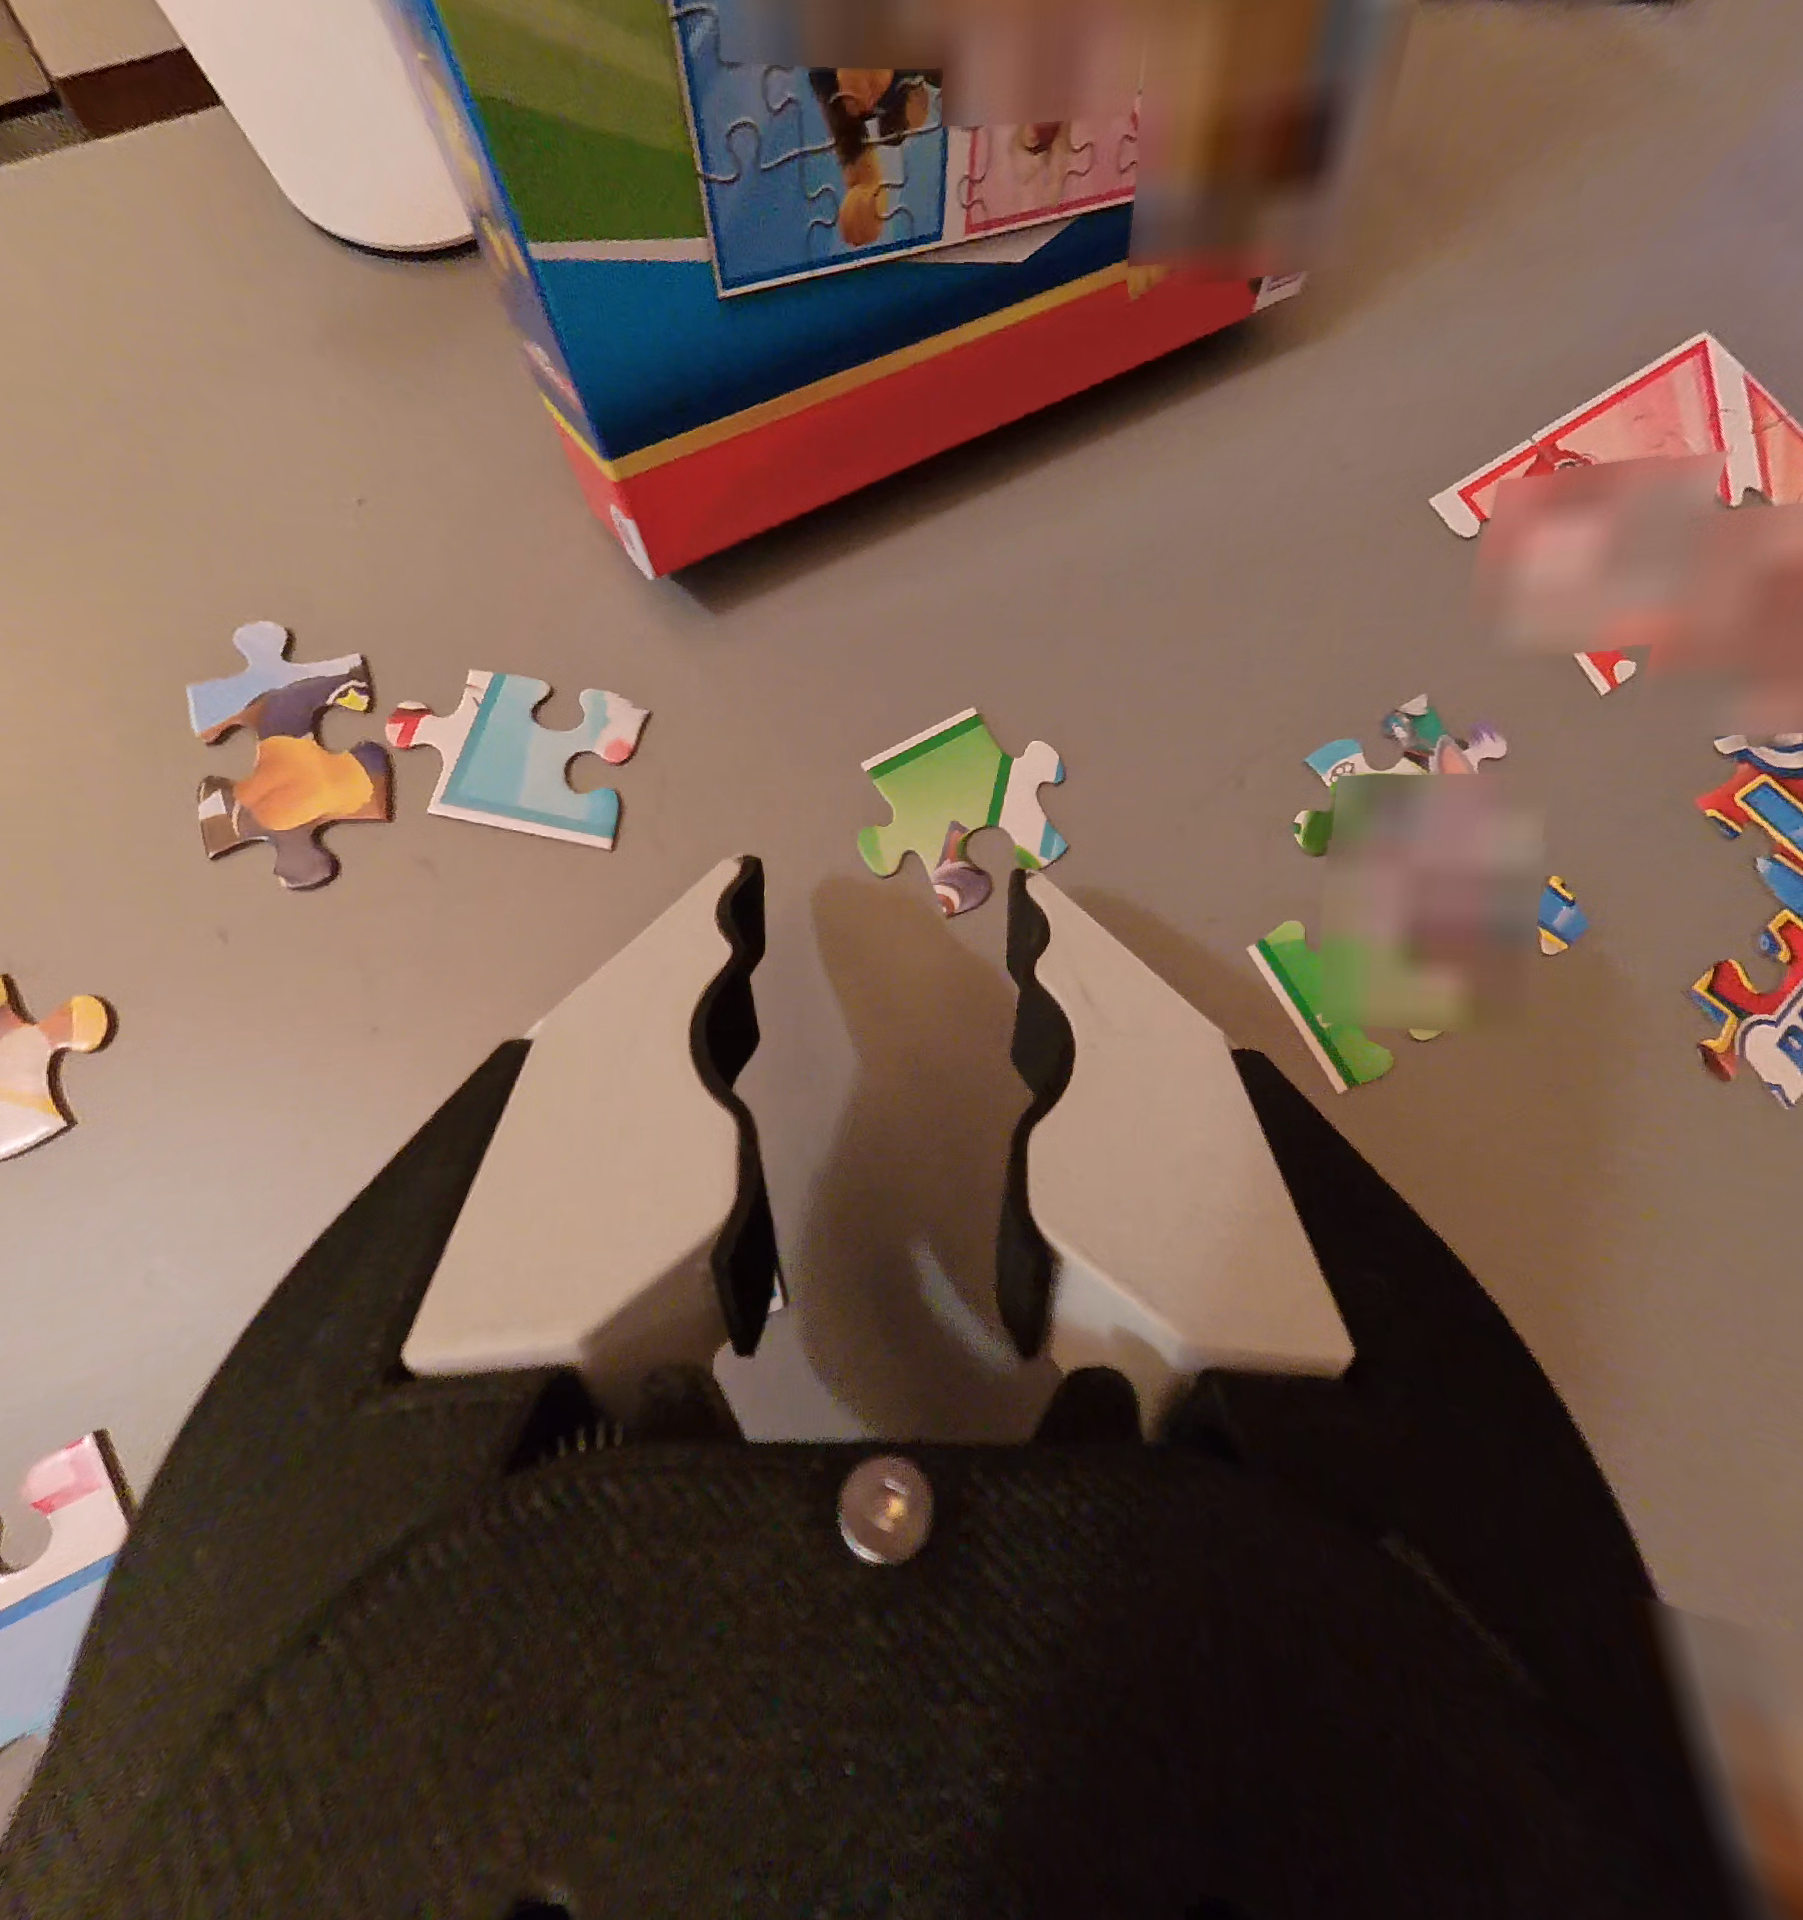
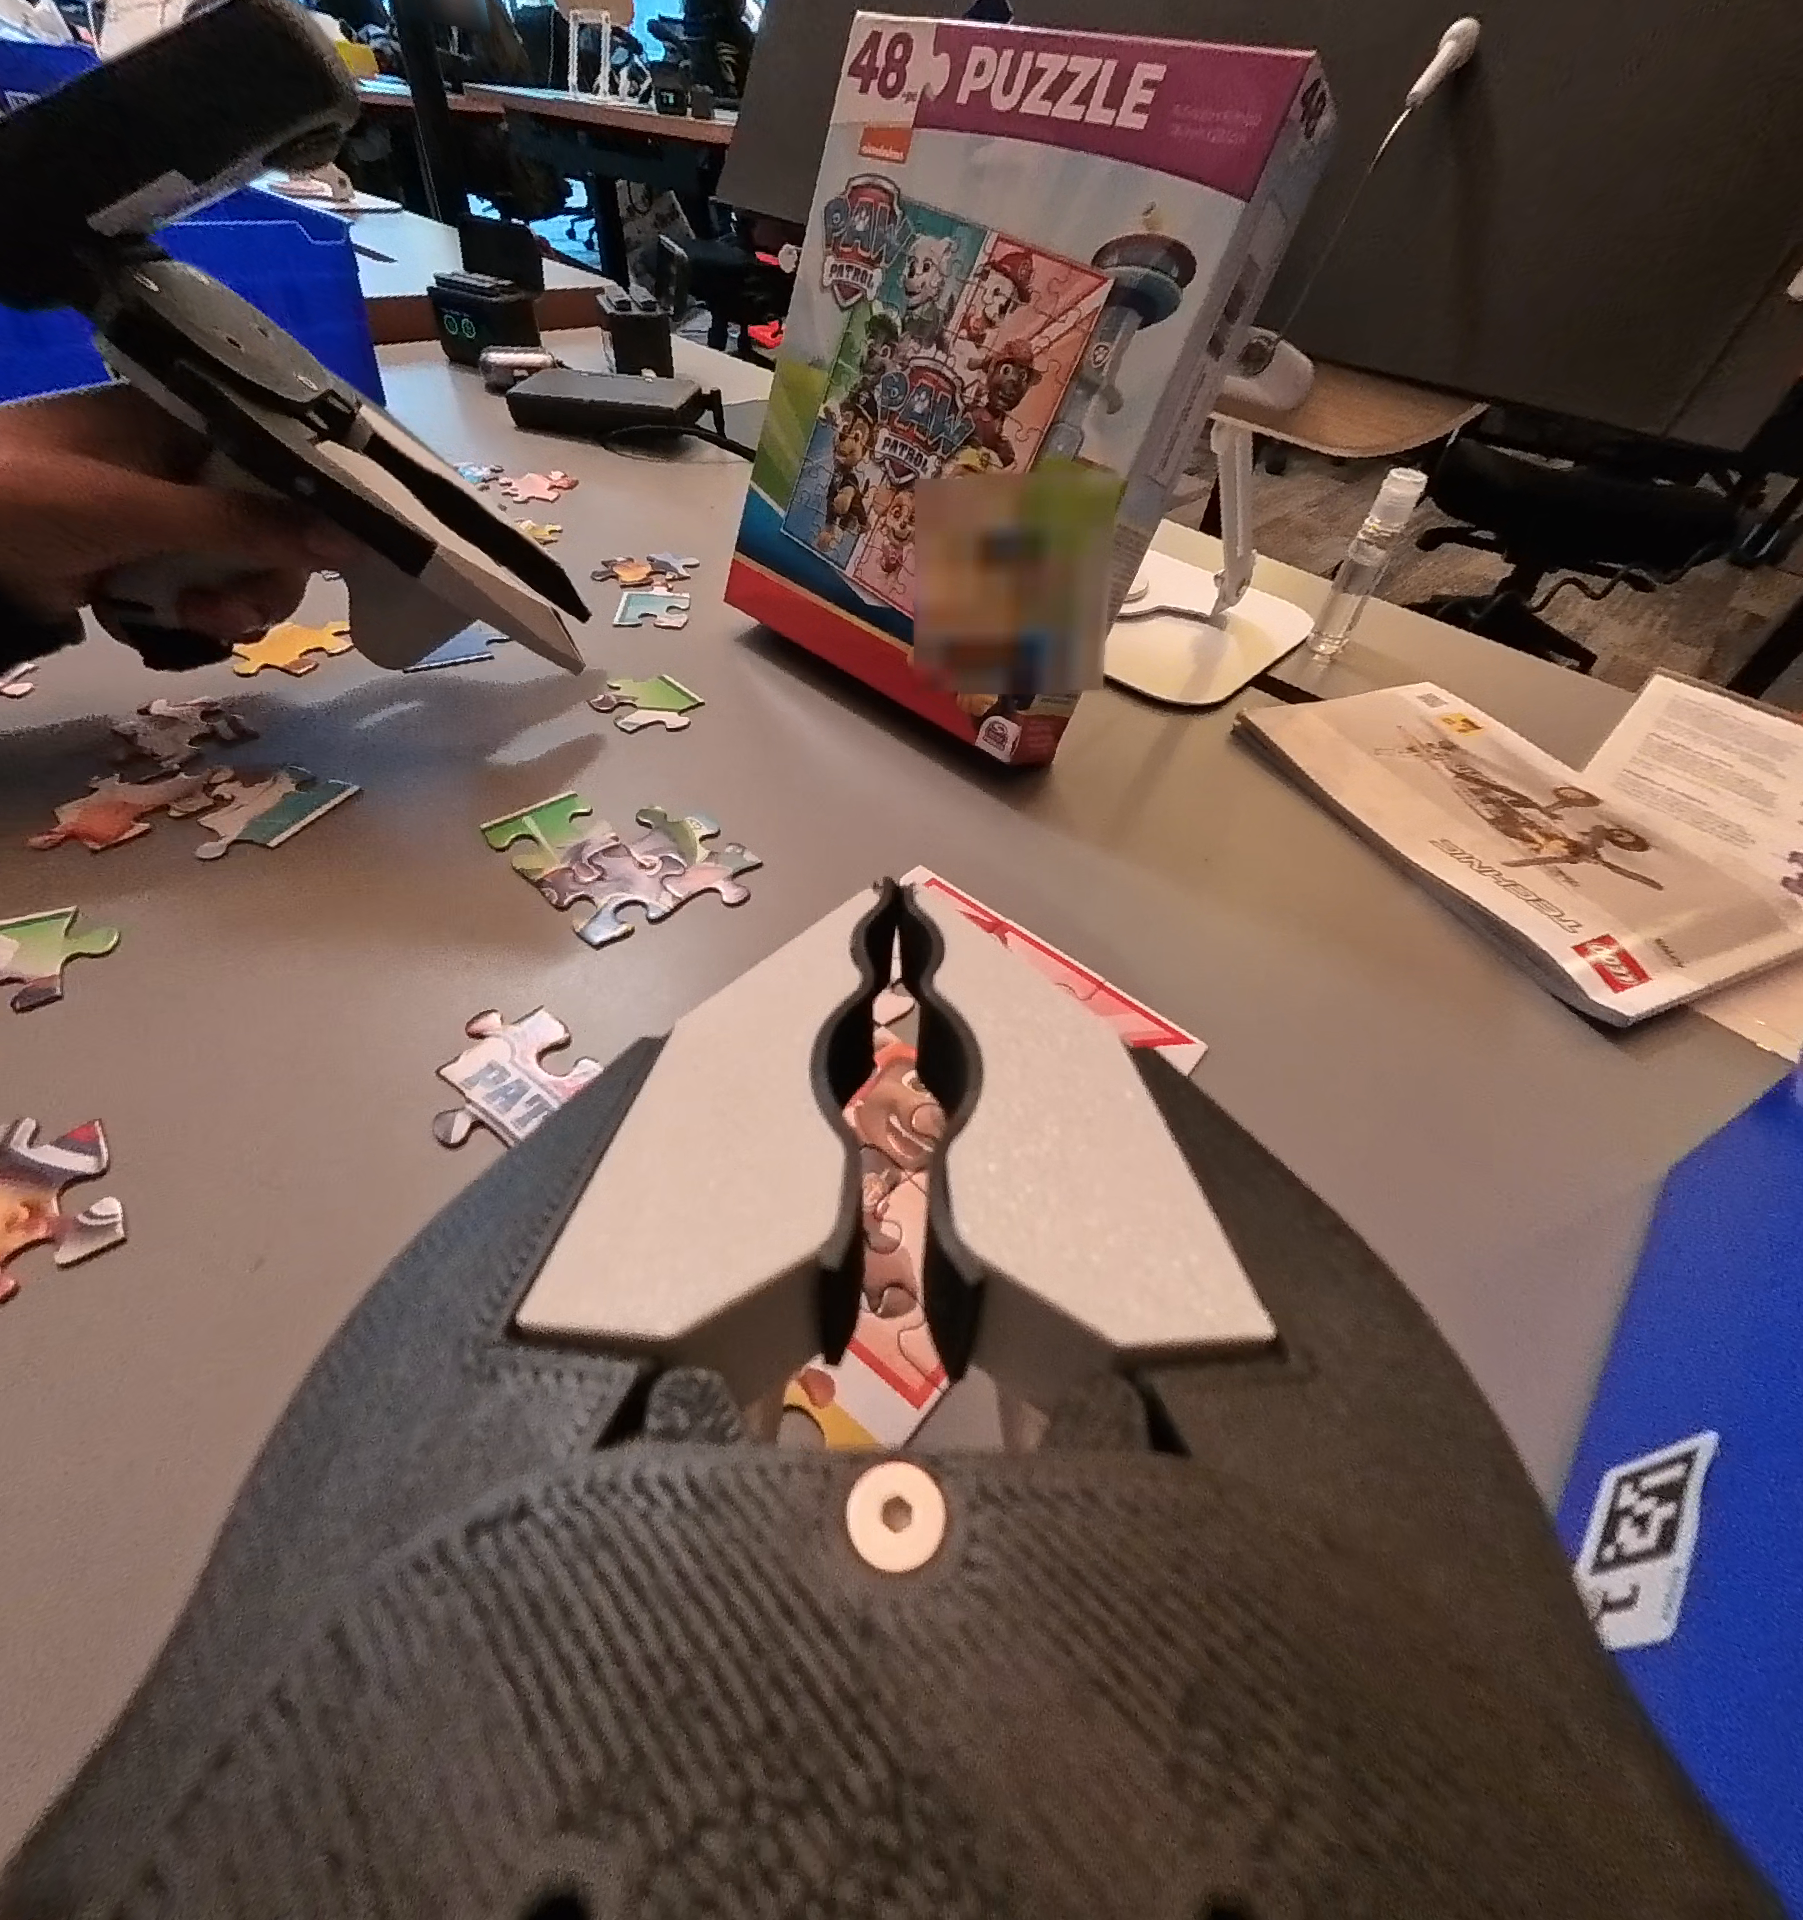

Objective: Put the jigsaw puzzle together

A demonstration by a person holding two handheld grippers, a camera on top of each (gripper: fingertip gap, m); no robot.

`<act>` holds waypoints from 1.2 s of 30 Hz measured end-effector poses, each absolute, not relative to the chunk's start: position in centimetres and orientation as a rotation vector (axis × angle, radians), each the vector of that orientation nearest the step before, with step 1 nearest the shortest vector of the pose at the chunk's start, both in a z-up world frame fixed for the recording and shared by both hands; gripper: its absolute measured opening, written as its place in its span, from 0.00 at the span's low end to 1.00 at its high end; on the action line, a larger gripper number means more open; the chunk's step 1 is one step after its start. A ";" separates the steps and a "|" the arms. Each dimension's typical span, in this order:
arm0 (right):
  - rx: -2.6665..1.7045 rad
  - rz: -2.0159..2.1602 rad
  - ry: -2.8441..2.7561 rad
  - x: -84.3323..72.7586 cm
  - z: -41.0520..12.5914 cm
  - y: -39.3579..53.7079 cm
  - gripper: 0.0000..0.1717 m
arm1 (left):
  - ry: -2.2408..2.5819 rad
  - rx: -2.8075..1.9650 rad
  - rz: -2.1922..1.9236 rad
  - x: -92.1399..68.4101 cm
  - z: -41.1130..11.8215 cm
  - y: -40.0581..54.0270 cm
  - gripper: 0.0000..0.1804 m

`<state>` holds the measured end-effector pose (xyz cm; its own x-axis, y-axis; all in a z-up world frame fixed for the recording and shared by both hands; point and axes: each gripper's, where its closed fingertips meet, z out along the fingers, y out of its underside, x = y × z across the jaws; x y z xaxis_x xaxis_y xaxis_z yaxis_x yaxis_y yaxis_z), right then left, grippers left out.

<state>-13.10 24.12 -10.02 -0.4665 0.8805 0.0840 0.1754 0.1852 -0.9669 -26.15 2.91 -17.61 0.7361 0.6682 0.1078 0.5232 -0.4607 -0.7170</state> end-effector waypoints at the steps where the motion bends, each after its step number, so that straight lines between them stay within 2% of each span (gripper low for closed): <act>1: -0.996 1.326 -1.786 -13.1 -10.0 24.1 0.00 | -0.905 -2.154 0.234 -26.3 -17.6 2.8 0.25; 11: -0.997 1.326 -1.798 -13.1 -10.2 23.9 0.00 | -0.932 -2.064 0.146 -26.5 -17.1 2.7 0.23; 23: -0.997 1.326 -1.805 -13.1 -10.3 23.7 0.00 | -0.829 -2.237 0.323 -26.0 -19.5 3.9 0.24; 26: -0.997 1.326 -1.805 -13.1 -10.3 23.7 0.00 | -0.834 -2.226 0.282 -25.8 -19.4 4.0 0.21; 30: -0.996 1.328 -1.804 -13.1 -10.3 23.7 0.00 | -0.824 -2.219 0.240 -25.4 -19.4 4.2 0.12; 36: -0.995 1.327 -1.805 -13.1 -10.3 23.7 0.00 | -0.784 -2.249 0.236 -24.6 -19.4 4.5 0.08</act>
<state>-13.12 23.66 -10.29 -0.4789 0.8742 0.0799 0.1846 0.1892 -0.9644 -24.65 4.49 -19.44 0.7973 0.6004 0.0622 0.4663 -0.5471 -0.6951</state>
